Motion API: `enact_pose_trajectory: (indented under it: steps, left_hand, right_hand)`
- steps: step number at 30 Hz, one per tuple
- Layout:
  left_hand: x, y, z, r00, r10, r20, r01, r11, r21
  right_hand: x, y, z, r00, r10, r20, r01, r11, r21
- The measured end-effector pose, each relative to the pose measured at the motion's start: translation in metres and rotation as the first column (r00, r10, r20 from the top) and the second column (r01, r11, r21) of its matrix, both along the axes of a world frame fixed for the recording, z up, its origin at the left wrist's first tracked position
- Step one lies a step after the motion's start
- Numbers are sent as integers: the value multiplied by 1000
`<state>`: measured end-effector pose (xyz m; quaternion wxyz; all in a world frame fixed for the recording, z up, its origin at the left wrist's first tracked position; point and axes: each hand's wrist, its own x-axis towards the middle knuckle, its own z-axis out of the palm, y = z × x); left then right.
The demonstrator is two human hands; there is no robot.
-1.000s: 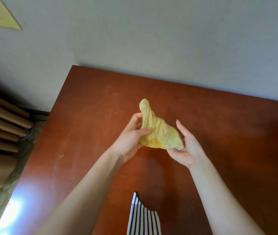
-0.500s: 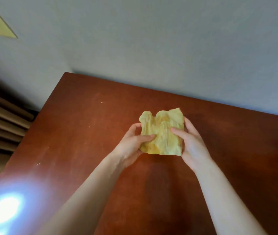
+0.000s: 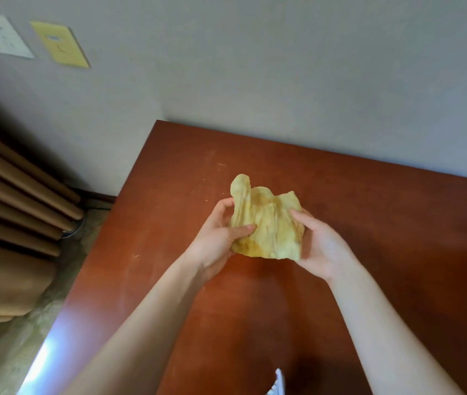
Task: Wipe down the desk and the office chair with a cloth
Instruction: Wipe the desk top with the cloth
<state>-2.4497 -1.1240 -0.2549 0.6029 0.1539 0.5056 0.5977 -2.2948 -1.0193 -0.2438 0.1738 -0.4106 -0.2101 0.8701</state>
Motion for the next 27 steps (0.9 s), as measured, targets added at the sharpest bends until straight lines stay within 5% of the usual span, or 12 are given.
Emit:
enact_pose_trajectory:
  steps: [3, 7, 10, 12, 14, 16, 18, 20, 22, 27]
  left_hand:
    - [-18, -28, 7, 1000, 2, -27, -1, 1000, 24]
    - [-31, -53, 13, 990, -89, -112, 90, 996, -1]
    - [-33, -61, 15, 982, -137, -128, 129, 989, -72]
    - [-32, -65, 15, 979, -117, -166, 96, 987, -129]
    - [-32, -68, 11, 958, -90, -272, 43, 984, -175]
    - [-36, -68, 5, 928, -61, -368, -5, 985, -175]
    - [-41, -66, -1, 897, -32, -440, -54, 982, -180]
    - [-43, -61, -9, 840, -9, -542, -121, 972, -204]
    - [-44, -57, -19, 755, -6, -655, -177, 961, -213]
    - [-54, -34, -38, 501, -67, -863, -217, 955, -200]
  right_hand:
    - [-20, -37, 1, 995, -95, -29, 85, 970, -229]
    - [-29, -77, -1, 999, 26, -41, -39, 936, -350]
    - [-24, -78, 6, 986, 141, 90, -128, 983, -135]
    - [-18, -64, 12, 965, 30, 261, -79, 980, 180]
    - [-14, -51, 17, 888, -153, 433, -130, 820, 557]
    - [-19, -35, 11, 702, -403, 587, -366, 503, 783]
    - [-34, -26, -1, 487, -635, 599, -676, 161, 720]
    - [-50, -26, -21, 457, -691, 561, -825, -93, 558]
    - [-61, -31, -41, 486, -633, 603, -859, -221, 461]
    - [-58, -26, -78, 390, -508, 768, -918, -286, 276]
